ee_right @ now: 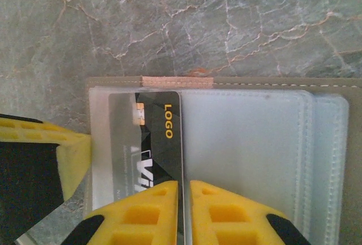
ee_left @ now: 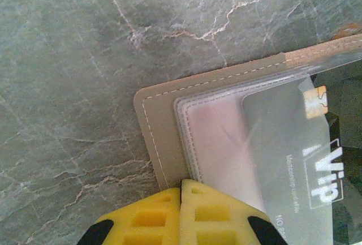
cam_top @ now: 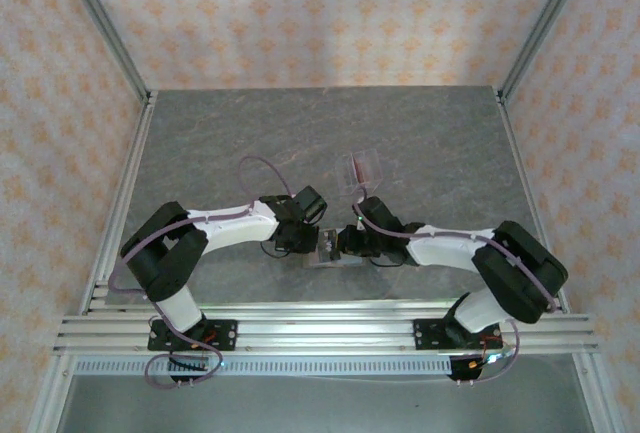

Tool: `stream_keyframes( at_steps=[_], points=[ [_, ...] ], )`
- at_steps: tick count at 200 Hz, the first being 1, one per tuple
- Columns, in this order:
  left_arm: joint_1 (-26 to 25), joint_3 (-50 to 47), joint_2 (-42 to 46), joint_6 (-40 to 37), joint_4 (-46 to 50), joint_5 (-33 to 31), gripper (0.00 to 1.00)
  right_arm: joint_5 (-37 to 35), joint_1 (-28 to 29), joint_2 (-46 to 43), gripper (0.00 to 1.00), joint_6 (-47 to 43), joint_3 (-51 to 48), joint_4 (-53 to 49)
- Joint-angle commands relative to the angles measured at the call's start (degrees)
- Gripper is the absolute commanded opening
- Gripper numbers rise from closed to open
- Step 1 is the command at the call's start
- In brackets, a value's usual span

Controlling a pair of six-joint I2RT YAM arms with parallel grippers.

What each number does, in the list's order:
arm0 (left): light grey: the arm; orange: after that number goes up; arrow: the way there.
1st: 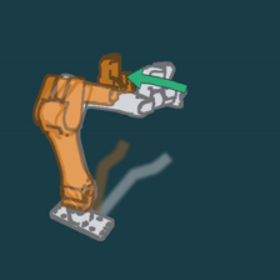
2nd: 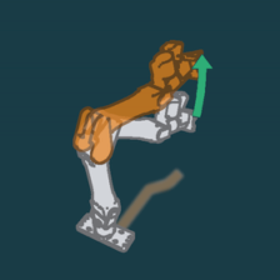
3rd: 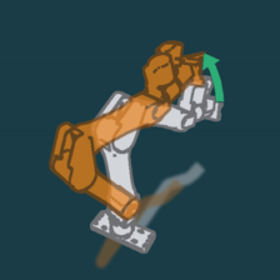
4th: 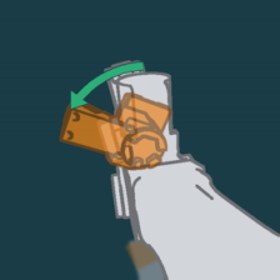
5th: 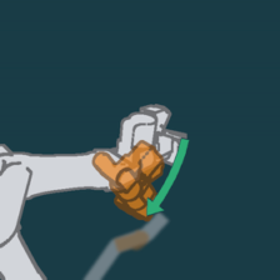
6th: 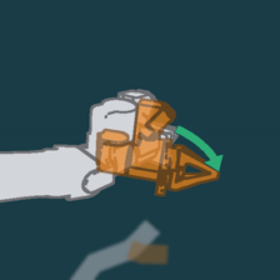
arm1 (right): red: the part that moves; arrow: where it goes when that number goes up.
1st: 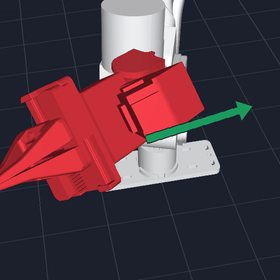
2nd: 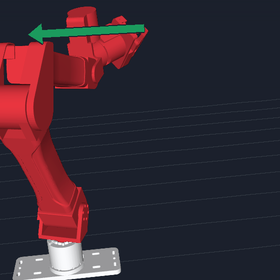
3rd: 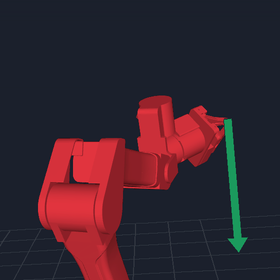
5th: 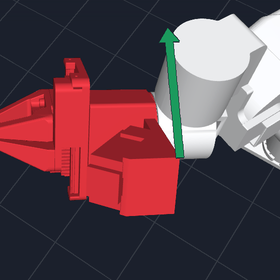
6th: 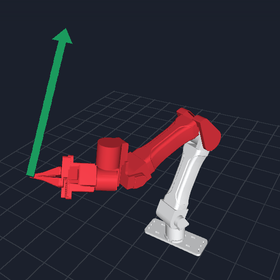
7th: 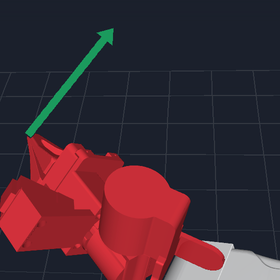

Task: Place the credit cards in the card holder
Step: Insert the credit card into the card slot.

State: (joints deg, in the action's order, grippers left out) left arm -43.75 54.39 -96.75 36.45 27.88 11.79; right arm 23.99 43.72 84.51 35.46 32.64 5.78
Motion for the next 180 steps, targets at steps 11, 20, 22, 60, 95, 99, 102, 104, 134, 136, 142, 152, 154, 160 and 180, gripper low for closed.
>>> stream_keyframes(
  at_steps=[11,20,22,60,95,99,102,104,134,136,142,152,154,160,180],
  points=[
    [0.1,-2.5,-1.5,0.4,-1.5,0.4,0.0,-0.1,0.2,2.0,0.13,-1.2,1.6,-0.9],
    [0.2,-2.6,-1.6,0.4,-1.6,0.4,0.0,0.0,0.3,1.9,0.12,-1.2,1.6,-0.6],
    [0.1,-2.6,-1.7,0.3,-1.5,0.4,0.0,0.0,0.3,1.8,0.12,-1.1,1.6,-0.6],
    [0.2,-2.8,-3.1,0.3,-2.3,0.7,0.0,0.4,1.1,1.9,0.06,-1.3,2.5,-0.5],
    [0.2,-3.1,-2.9,0.3,-2.7,0.8,0.0,1.4,1.4,2.9,0.04,-1.2,3.1,0.3],
    [0.2,-3.1,-2.9,0.3,-2.7,0.8,0.0,1.5,1.4,3.1,0.04,-1.1,3.2,0.5],
    [0.2,-3.2,-2.8,0.3,-2.7,0.8,0.0,1.6,1.4,3.3,0.03,-1.1,3.3,0.6],
    [0.2,-3.2,-2.9,0.3,-2.7,0.8,0.0,1.6,1.4,3.4,0.03,-1.1,3.2,0.7],
    [0.2,-3.2,-2.9,0.3,-2.7,0.8,0.0,2.0,2.4,4.4,0.03,0.2,3.3,2.7],
    [0.2,-3.2,-2.8,0.2,-2.7,0.8,0.0,2.1,2.5,4.5,0.03,0.3,3.3,3.0],
    [0.2,-3.2,-2.8,0.2,-2.7,0.8,0.0,2.0,2.9,4.7,0.03,0.7,3.3,3.5],
    [0.2,-3.1,-2.9,0.2,-2.7,0.8,0.0,1.7,3.5,5.1,0.03,1.1,3.3,4.0],
    [0.2,-3.1,-2.9,0.3,-2.7,0.8,0.0,1.6,3.6,5.1,0.03,1.2,3.4,4.0],
    [0.2,-3.1,-2.9,0.2,-2.6,0.7,0.0,1.2,3.9,5.1,0.03,1.3,3.3,4.1],
    [0.2,-3.0,-2.8,0.2,-2.5,0.6,0.0,-0.1,4.5,4.0,0.04,1.7,3.2,4.0]
  ],
)
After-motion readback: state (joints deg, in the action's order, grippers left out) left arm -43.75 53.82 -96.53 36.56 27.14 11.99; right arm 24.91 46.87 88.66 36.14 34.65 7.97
